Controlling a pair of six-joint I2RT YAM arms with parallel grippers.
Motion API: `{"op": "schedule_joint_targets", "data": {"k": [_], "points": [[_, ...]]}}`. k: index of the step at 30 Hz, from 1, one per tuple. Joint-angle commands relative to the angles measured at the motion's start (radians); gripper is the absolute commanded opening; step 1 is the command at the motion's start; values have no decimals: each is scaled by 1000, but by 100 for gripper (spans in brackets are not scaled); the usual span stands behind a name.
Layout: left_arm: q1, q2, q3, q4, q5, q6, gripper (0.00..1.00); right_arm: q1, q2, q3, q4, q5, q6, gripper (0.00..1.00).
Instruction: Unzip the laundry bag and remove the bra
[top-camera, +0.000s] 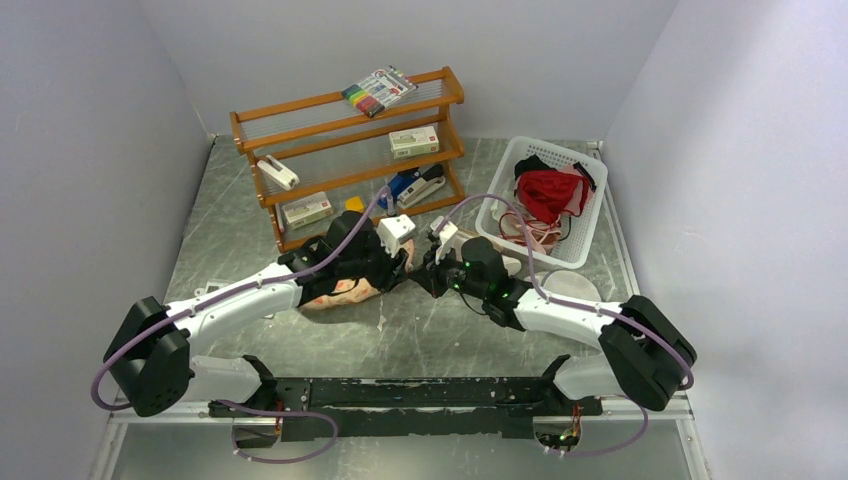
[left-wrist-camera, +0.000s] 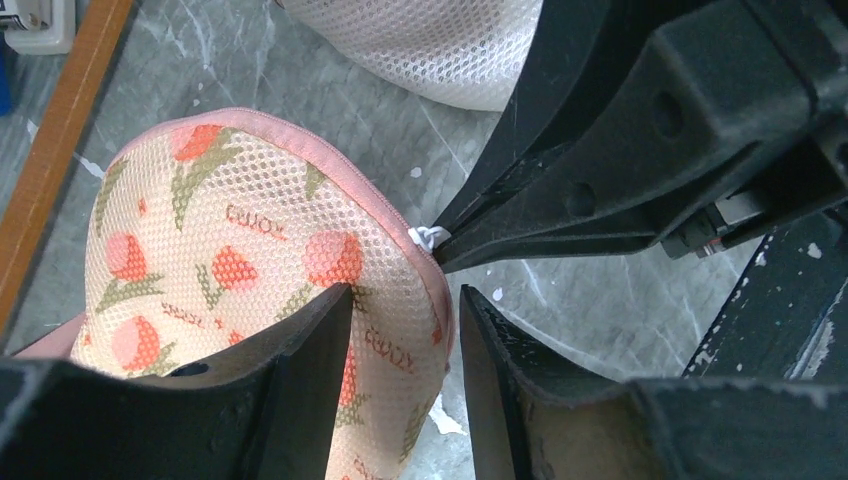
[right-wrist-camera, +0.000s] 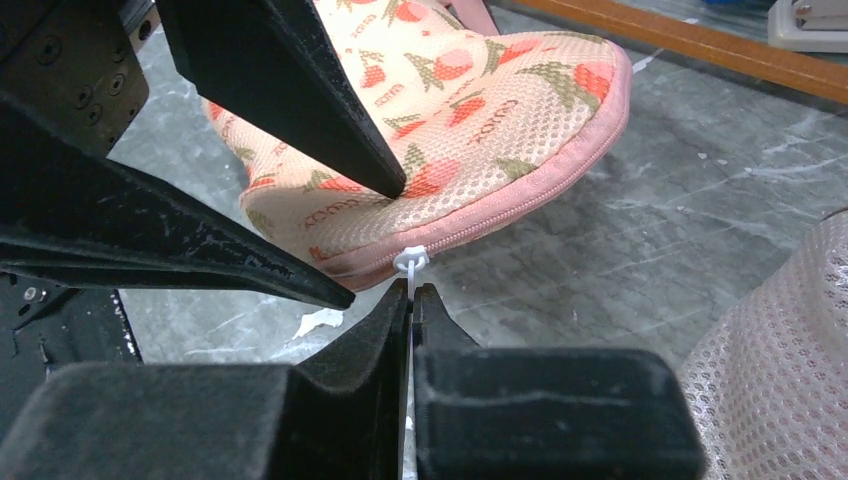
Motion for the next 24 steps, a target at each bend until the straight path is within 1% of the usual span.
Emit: {"op": "schedule_joint_targets", "data": {"k": [1,7,12,14,21,24], "points": [[2,-11,0,48,-3,-75,52,-2,-27,-15,44,-26,-1,0],[2,-8,39,-38,-78,-74,29,-2,-31,-20,49,-32,-6,0],[3,22,76,-96,-56,-75,8,-2,-35,-11,37,-20,-22,0],[2,24,77,-111,-42,-78,7,-2,-35,-5,23,7,-24,0],[2,-11,40,-143,24,-87,7,-13,-27,3,-15,149,-33,0],[2,-35,23,-168,17,-85,7,-54,-3,21,-31,173,-30,0]]}}
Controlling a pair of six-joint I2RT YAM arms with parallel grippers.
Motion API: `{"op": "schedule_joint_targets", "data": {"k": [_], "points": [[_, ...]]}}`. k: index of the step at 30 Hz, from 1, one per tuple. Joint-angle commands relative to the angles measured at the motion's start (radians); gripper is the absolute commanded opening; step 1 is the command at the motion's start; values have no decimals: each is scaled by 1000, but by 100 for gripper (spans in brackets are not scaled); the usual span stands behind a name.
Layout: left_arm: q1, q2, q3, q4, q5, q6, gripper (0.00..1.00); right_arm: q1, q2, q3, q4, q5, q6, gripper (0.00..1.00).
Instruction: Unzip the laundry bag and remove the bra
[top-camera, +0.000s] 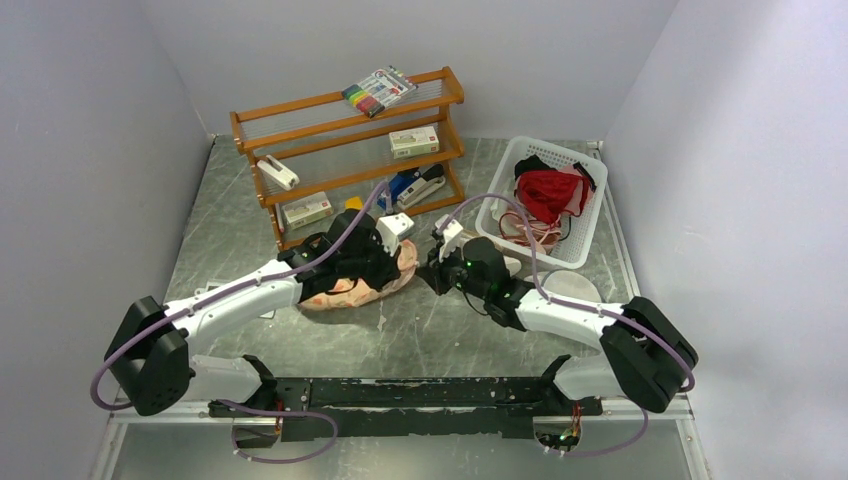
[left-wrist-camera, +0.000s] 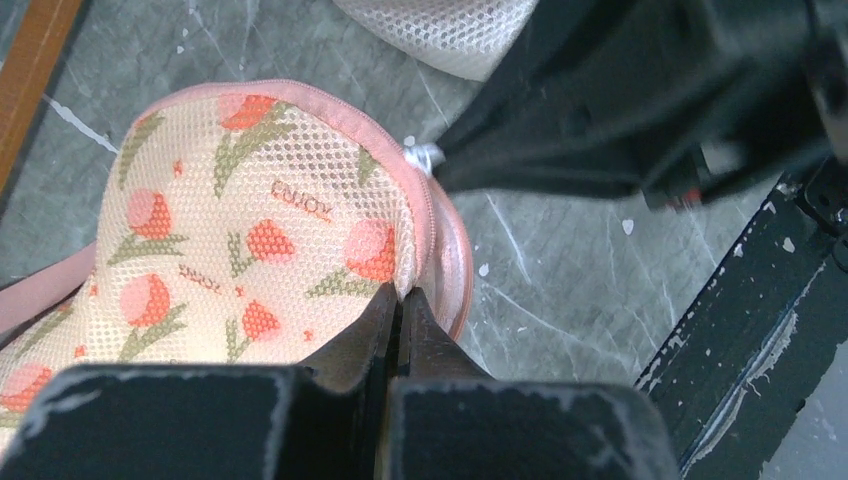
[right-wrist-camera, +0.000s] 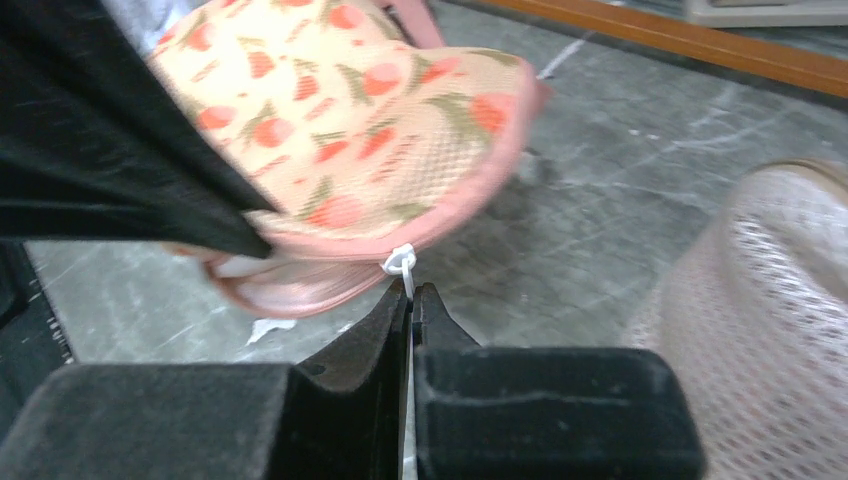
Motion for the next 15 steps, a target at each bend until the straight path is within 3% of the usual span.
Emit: {"op": "schedule_joint_targets", "data": {"k": [1,7,12,15], "points": [[3,-55,-28,-72,29,-8,7,-66,22,37,-12,84,-15,0],[3,-74,-53,-93,43,-16,7,-128,91,92,-21,31,-32,0],[2,-56,-79,-65,41,-49,8,-119,39,61,9,-87,-66,0],[2,-67,-92,-19,66,-64,21,-113,-4,39,-13,-127,-66,0]]}}
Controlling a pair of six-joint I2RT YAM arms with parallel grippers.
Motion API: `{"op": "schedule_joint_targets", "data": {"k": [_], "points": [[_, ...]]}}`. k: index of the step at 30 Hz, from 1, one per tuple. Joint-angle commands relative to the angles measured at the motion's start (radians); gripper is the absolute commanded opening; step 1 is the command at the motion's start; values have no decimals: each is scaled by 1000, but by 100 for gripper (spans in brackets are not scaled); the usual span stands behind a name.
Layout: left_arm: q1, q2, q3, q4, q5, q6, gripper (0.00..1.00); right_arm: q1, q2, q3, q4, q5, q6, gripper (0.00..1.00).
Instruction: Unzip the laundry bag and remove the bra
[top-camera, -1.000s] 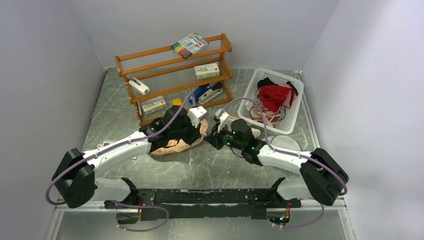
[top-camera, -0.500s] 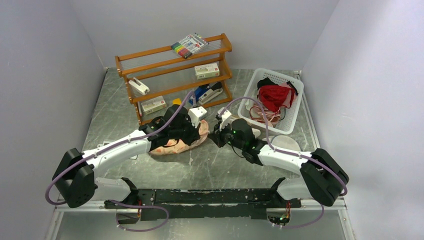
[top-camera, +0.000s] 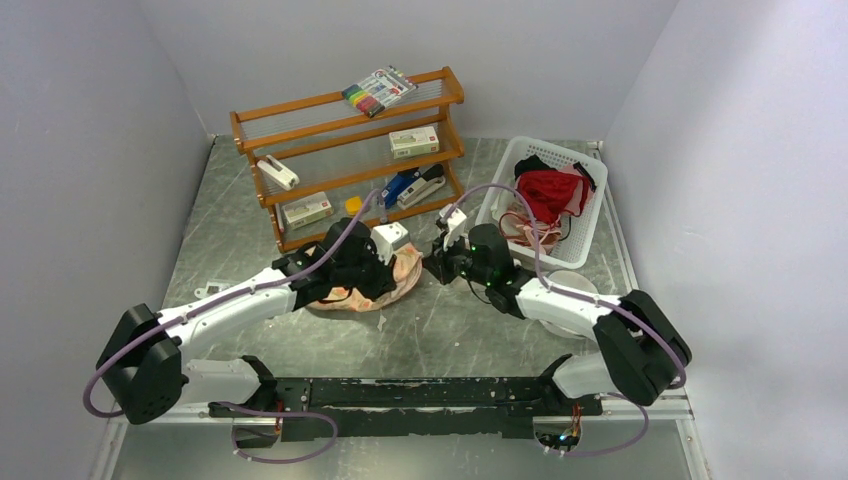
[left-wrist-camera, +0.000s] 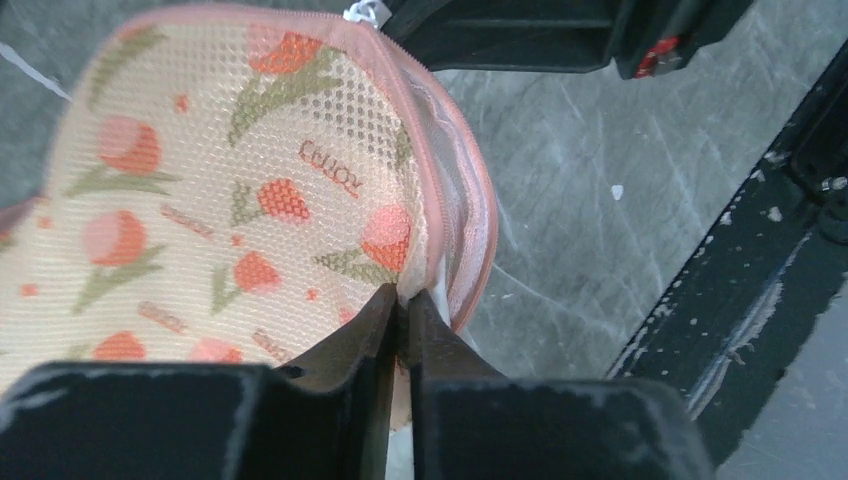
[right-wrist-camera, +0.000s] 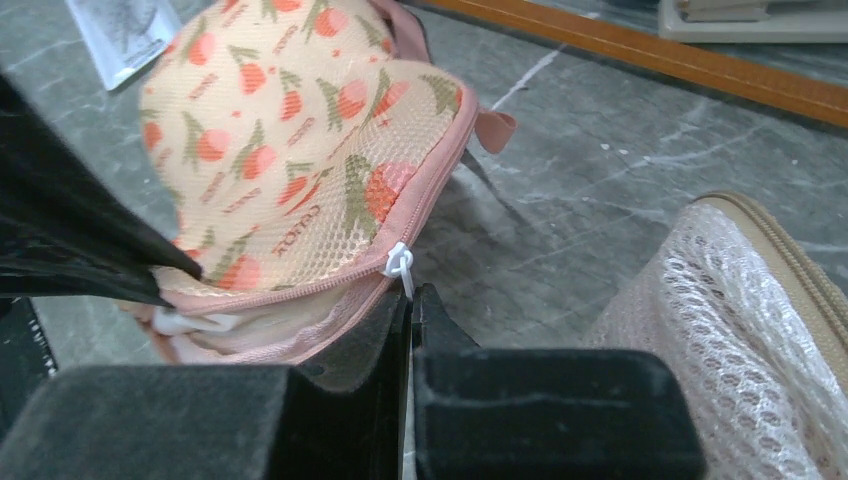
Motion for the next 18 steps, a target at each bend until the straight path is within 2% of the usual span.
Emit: {"op": "schedule_joint_targets", "data": {"k": [1,4,7,9,13,18], "points": [[3,-18,-29,15,64,-35,27,-1,-84,-31,7,-63,-25,0],[2,-47,-29,67,111,-58,42,9,-127,-61,1,-117,-4,0],[1,-65,-27,139,155,-98,52,25,-158,-83,2,-142,29,0],[1,-65,-14,165,153,-135,81,34,-173,-97,6,-144,52,0],[1,-50,1,185,91,-178,81,47,-196,-124,24,-161,90,0],[0,3,54,124,38,-152,68,58,-204,-144,38,-192,109,0]]}}
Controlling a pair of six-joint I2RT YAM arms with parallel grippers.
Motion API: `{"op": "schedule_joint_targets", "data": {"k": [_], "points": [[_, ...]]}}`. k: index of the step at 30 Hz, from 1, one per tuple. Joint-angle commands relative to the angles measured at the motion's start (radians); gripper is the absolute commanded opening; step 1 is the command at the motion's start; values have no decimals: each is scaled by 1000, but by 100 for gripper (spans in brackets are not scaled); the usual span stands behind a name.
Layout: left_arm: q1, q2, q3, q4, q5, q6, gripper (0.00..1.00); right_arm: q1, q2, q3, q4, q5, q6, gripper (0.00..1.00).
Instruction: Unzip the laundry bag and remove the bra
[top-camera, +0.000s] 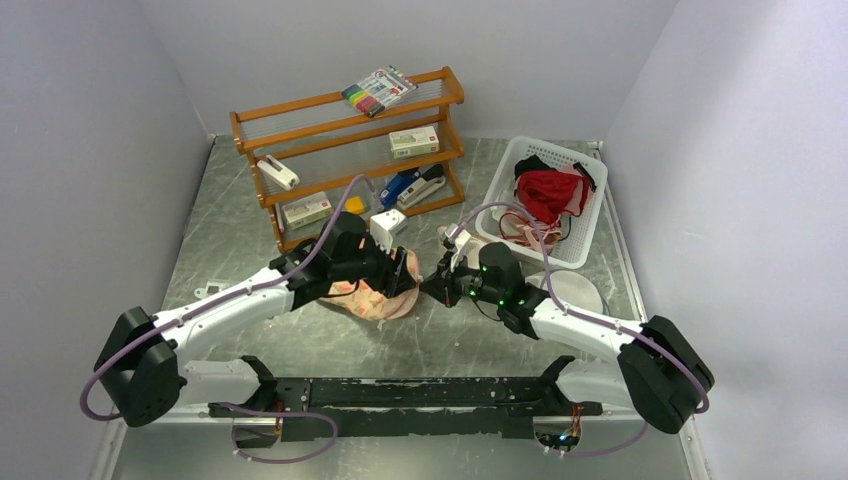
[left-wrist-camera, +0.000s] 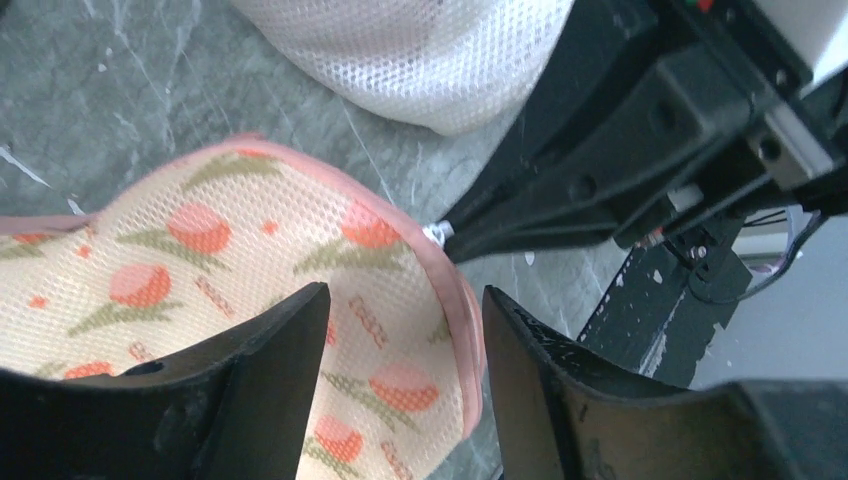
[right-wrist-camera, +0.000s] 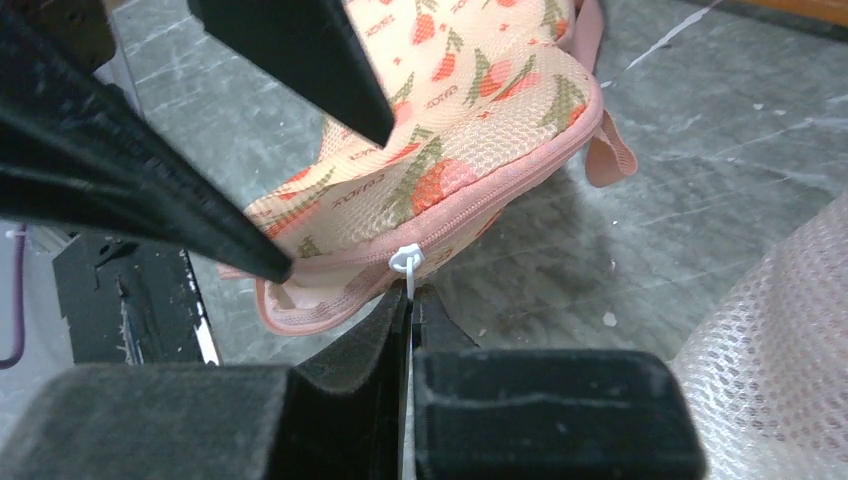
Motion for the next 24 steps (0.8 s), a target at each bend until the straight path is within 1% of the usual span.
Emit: {"op": "schedule_joint_targets", "data": {"k": [1,4,8,12,13,17,24], "points": [[0,45,76,-10,-43,-2,66,11,-20,-9,39,-41,29,0],[-1,69,94,-46,-33,-9,65,16,-31,-14,37,-25,26,0],[-9,78,78,-35,14,-22,73,18,-36,-9,28,-20,21,0],[-30,60,50,-33,7,-33,74,20,-27,-6,24,-9,20,0],[-33,56,43,-30,4,-36,73,20,-26,-6,25,-12,20,0],[-43,61,49,-62,-26,-37,59,20,-23,-8,32,-6,21,0],[-61,69,69,-83,-28,-22,39,21,4,25,11,5,18,0]]}}
